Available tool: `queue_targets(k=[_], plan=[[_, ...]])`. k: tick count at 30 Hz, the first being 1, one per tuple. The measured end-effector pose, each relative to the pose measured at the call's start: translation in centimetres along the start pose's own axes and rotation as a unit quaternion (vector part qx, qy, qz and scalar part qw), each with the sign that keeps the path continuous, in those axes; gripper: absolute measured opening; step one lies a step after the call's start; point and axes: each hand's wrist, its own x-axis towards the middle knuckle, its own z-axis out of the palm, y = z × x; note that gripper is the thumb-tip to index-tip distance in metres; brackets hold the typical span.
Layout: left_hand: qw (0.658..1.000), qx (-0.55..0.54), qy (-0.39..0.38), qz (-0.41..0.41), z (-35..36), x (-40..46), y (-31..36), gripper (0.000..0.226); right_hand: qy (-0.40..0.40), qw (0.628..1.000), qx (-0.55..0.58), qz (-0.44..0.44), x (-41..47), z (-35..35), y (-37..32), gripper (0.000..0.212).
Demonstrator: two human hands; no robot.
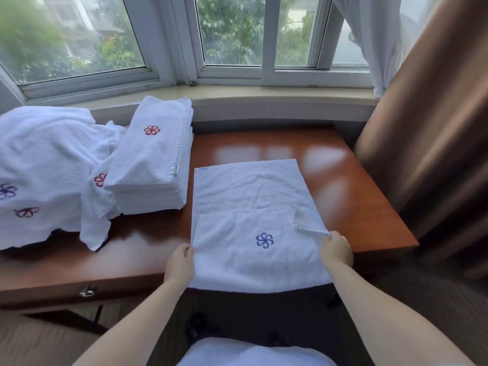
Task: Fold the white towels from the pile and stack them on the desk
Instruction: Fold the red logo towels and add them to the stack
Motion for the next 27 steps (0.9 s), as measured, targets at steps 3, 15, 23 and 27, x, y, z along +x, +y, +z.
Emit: queue_targets(k=[3, 15, 23, 27], plan=[[0.999, -0.003, -0.036, -0.039, -0.1, -0.7, 0.0, 0.033, -0.013, 1.0, -0.013, -0.003, -0.2, 0.0, -0.2, 0.035], [0.961, -0.266, -0.072, -0.014, -0.8, 4.2, 10.5, 0.022, 0.131, 0.977, 0.164, -0.044, 1.0, -0.2, -5.0, 0.028], [0.956, -0.17, 0.137, 0.197, -1.9, 10.3, 16.2, 0.011, 0.209, 0.955, 0.2, -0.068, 8.0, -2.6, -13.2, 0.029], [0.963, -0.153, 0.153, 0.157, -2.4, 14.8, 16.6, 0.016, 0.199, 0.959, 0.187, -0.076, 12.2, -2.5, -15.9, 0.034]])
